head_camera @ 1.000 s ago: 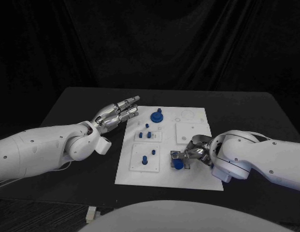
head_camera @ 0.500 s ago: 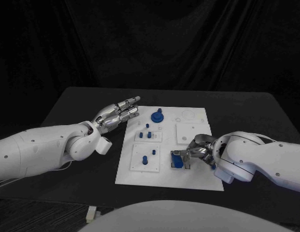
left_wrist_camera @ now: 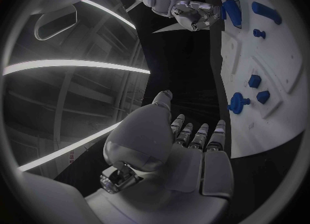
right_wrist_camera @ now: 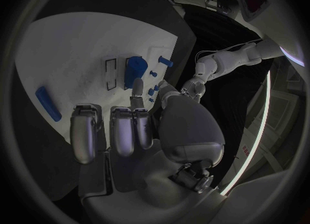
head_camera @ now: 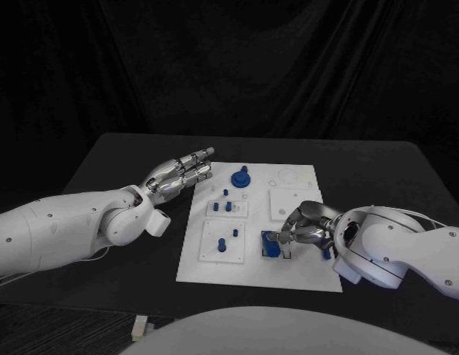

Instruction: Assemble the parts on the task board

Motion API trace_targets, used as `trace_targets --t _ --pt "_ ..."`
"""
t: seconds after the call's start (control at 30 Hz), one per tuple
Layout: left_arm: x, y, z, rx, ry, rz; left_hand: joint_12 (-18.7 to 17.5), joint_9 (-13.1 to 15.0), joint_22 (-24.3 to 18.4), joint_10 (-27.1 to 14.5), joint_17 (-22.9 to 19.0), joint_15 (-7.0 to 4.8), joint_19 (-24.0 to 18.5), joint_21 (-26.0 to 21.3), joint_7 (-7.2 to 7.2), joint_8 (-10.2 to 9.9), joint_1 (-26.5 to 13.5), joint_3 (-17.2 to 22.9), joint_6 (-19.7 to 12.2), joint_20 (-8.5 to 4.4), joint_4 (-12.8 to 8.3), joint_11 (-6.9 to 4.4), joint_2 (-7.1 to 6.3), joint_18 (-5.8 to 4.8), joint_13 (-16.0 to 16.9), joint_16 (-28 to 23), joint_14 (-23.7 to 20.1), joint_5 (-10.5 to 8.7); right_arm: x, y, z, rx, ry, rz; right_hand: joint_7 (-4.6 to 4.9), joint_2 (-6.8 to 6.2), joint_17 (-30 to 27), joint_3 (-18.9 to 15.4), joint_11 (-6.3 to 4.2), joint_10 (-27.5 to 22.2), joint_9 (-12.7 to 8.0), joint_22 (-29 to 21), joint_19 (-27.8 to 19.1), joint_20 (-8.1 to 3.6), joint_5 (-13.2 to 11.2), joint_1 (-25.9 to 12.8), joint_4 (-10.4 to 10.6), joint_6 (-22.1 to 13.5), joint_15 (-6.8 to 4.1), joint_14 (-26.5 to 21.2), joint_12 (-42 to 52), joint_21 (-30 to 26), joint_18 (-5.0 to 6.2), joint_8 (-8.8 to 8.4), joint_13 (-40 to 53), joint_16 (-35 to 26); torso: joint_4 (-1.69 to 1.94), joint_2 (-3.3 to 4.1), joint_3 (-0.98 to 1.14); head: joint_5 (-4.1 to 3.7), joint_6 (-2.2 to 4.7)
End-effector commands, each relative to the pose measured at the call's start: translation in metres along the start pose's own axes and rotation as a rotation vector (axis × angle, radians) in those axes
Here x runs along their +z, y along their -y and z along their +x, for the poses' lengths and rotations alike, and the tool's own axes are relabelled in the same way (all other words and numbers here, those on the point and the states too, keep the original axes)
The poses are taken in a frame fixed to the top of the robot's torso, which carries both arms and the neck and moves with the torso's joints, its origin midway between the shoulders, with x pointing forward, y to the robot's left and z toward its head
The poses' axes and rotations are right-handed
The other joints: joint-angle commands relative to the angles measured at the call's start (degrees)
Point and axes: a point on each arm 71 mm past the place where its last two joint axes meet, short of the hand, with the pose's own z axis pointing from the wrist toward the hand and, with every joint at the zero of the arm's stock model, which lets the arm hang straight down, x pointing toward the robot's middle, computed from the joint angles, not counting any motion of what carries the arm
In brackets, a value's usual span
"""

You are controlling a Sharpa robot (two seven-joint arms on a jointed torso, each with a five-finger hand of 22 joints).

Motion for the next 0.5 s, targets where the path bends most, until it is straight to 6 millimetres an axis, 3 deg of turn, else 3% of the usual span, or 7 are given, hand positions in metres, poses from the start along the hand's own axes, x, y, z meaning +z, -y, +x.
trace_targets --t 0.03,0.07,0.1,0.2,0.27,0.33,0.5 --pt "0.000 0.000 0.002 -0.014 -0.008 0.011 -0.2 0.0 0.1 0.1 0.0 0.49 0.3 0.2 0.35 0.2 0.0 0.0 -0.1 -0.02 -0.3 0.31 0.61 0.40 -0.1 -0.1 0.0 0.27 -0.003 -0.003 0.005 -0.134 -0.024 -0.071 -0.59 -0.41 12.5 -0.4 -0.58 6.0 3.1 14.0 4.6 -0.33 -0.8 2.0 -0.9 -0.5 -0.51 5.6 0.1 0.1 -0.08 2.91 15.1 0.2 -0.01 0.05 0.02 0.05 -0.01" --pt "0.000 0.000 0.002 -0.013 -0.008 0.011 -0.2 0.0 0.1 0.1 0.0 0.49 0.3 0.2 0.35 0.2 0.0 0.0 -0.1 -0.02 -0.3 0.31 0.61 0.40 -0.1 -0.1 0.0 0.27 -0.003 -0.002 0.005 -0.157 -0.024 -0.073 -0.72 -0.48 12.5 -0.6 -0.73 6.0 4.5 14.0 4.6 -0.46 -1.1 2.4 -0.9 -1.0 -0.63 5.6 0.1 0.1 -0.10 4.18 15.1 0.2 0.01 0.06 0.01 0.00 -0.01" --pt "0.000 0.000 0.002 -0.013 -0.008 0.011 -0.2 0.0 0.1 0.1 0.0 0.50 0.3 0.2 0.35 0.1 0.0 0.1 -0.2 -0.02 -0.3 0.32 0.61 0.40 -0.1 -0.1 0.0 0.29 -0.003 -0.001 0.005 -0.174 -0.024 -0.074 -1.02 -0.72 12.6 -1.0 -1.02 6.0 7.3 14.0 4.6 -0.63 -2.0 3.1 -0.8 -1.7 -0.81 5.6 0.1 0.1 -0.10 6.62 15.1 0.2 0.02 0.06 0.00 0.01 -0.01" --pt "0.001 0.000 0.002 -0.014 -0.008 0.011 -0.2 0.0 0.1 0.1 0.0 0.50 0.3 0.2 0.35 0.1 0.0 0.1 -0.2 -0.02 -0.3 0.32 0.61 0.40 -0.1 -0.1 0.0 0.29 -0.002 0.001 0.005 -0.215 -0.023 -0.069 -1.36 -1.18 12.7 -1.3 -1.31 6.0 11.1 14.1 4.7 -0.89 -2.8 4.2 -0.2 -2.8 -1.10 5.7 0.1 0.3 -0.15 9.74 15.1 0.3 0.00 0.03 -0.01 -0.06 -0.01" --pt "0.001 0.000 0.002 -0.014 -0.009 0.010 -0.2 0.0 0.1 0.1 0.0 0.51 0.3 0.2 0.31 0.1 0.1 0.1 -0.2 -0.02 -0.4 0.35 0.63 0.39 -0.1 -0.1 0.0 0.37 -0.001 0.004 0.005 -0.236 -0.024 -0.060 -1.72 -1.97 12.7 -1.4 -1.65 6.0 16.8 14.1 4.7 -1.19 -3.7 5.3 1.2 -4.8 -1.22 5.7 0.1 0.3 -0.15 14.00 15.1 0.2 0.03 0.02 0.00 -0.04 -0.01" --pt "0.001 0.000 0.002 -0.015 -0.010 0.011 -0.2 0.0 0.1 0.1 0.0 0.51 0.3 0.2 0.31 0.1 0.1 0.1 -0.2 -0.02 -0.4 0.35 0.63 0.39 -0.1 -0.1 0.0 0.37 0.000 0.006 0.006 -0.247 -0.024 -0.053 -2.01 -2.36 12.6 -1.3 -1.87 6.0 19.3 14.1 4.7 -1.27 -4.0 6.0 1.9 -5.4 -1.38 5.6 0.1 0.2 -0.14 16.02 15.1 0.2 0.03 0.01 0.00 0.07 -0.01" --pt "0.000 0.000 0.002 -0.016 -0.011 0.009 -0.2 0.0 0.1 0.1 0.0 0.51 0.3 0.2 0.31 0.1 0.1 0.1 -0.2 -0.02 -0.4 0.35 0.63 0.39 -0.1 -0.1 0.0 0.37 0.002 0.009 0.006 -0.256 -0.015 -0.041 -2.09 -2.37 12.6 -1.2 -1.96 6.0 20.5 14.1 4.7 -1.29 -4.2 6.3 2.4 -5.4 -1.50 5.7 0.1 0.3 -0.16 17.08 15.1 0.2 0.03 0.03 0.01 0.14 -0.01"
